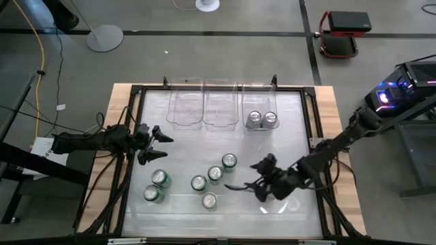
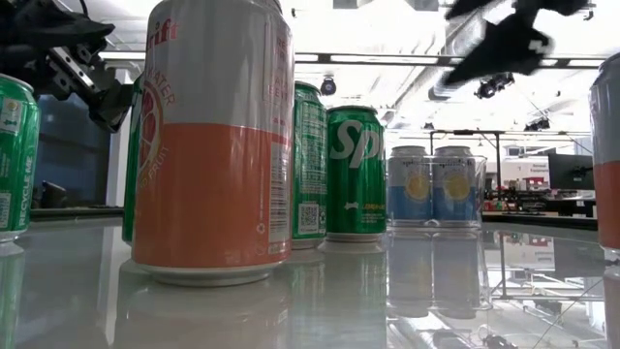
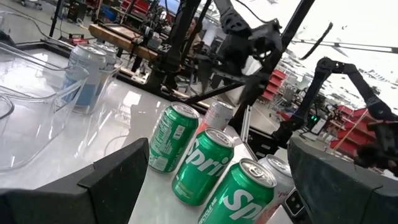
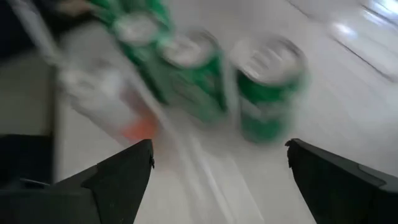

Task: Sort soda cans
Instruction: Put the green soda can into the middle transparent bin

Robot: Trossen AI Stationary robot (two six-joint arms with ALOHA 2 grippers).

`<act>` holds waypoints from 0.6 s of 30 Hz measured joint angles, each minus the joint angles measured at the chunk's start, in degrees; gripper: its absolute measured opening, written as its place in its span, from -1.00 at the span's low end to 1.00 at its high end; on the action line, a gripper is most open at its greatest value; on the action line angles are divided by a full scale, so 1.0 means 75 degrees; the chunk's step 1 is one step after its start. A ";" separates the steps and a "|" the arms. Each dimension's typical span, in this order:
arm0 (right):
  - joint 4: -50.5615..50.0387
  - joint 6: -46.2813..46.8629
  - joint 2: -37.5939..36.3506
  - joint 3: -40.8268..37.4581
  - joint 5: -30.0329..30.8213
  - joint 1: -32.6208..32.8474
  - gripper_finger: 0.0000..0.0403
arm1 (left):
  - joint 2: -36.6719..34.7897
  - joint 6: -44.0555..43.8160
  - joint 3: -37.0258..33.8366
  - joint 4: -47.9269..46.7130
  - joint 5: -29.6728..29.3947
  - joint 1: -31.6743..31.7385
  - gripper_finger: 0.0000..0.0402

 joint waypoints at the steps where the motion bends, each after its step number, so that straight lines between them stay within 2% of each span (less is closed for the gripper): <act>1: 0.0627 -0.0518 -0.0001 -0.0133 -0.0069 -0.0088 0.79 | 0.0000 0.0000 0.0000 0.0000 0.0000 0.0000 0.79; 3: 0.1445 -0.1513 -0.0001 -0.0256 -0.0051 -0.0259 0.79 | 0.0000 0.0000 0.0000 0.0000 0.0000 0.0000 0.79; 5: 0.1689 -0.2184 -0.0001 -0.0258 0.0196 -0.0458 0.79 | 0.0000 0.0003 0.0000 -0.0002 0.0000 0.0000 0.79; 9: 0.1660 -0.2609 0.0002 -0.0243 0.0122 -0.1162 0.79 | 0.0000 0.0003 0.0000 0.0000 0.0000 0.0000 0.79; 14: 0.1710 -0.2885 0.0005 -0.0243 -0.1373 -0.2121 0.79 | 0.0000 0.0009 0.0000 0.0000 -0.0003 0.0000 0.79; 18: 0.1826 -0.3422 0.0139 -0.0231 -0.2061 -0.2496 0.79 | 0.0000 0.0017 0.0000 0.0000 -0.0003 0.0000 0.79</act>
